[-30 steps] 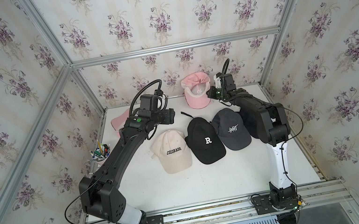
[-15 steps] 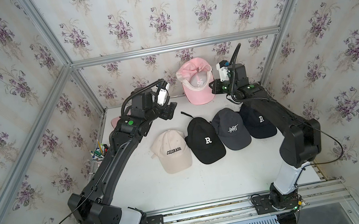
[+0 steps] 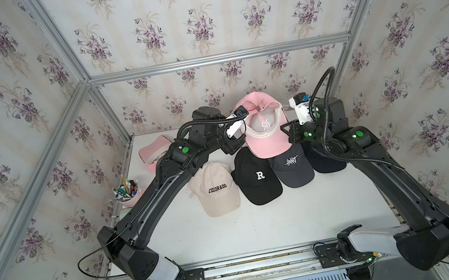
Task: Open the adjustable buckle of the baseball cap
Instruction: Pick up the baseball cap from the center of the board.
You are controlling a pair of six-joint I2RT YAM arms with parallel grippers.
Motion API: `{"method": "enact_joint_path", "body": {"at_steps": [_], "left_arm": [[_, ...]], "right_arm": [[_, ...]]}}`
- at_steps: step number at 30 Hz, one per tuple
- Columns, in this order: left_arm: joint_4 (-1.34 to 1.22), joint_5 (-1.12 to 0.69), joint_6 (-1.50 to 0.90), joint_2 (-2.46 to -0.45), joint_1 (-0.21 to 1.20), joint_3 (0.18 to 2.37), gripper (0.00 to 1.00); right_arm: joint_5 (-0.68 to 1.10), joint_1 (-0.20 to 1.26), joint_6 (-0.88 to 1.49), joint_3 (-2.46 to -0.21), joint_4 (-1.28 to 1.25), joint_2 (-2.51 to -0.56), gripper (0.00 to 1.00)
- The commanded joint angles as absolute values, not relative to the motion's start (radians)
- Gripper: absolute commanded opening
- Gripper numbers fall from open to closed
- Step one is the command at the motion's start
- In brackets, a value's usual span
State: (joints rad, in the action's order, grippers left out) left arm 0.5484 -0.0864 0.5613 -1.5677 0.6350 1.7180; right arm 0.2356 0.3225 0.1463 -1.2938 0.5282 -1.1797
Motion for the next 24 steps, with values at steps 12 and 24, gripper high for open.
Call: {"method": "enact_joint_path", "body": {"at_steps": [12,24], "left_arm": [[0.599,-0.188,0.677,-1.684,0.711,1.850,0.81],[0.632,-0.242,0.721,-1.737,0.710,1.863,0.75]], "right_arm": [[0.298,0.329,0.086,-1.137,0.571,-0.923,0.00],[0.386,0.334,0.001,-1.157,0.551,-0.902,0.00]]}}
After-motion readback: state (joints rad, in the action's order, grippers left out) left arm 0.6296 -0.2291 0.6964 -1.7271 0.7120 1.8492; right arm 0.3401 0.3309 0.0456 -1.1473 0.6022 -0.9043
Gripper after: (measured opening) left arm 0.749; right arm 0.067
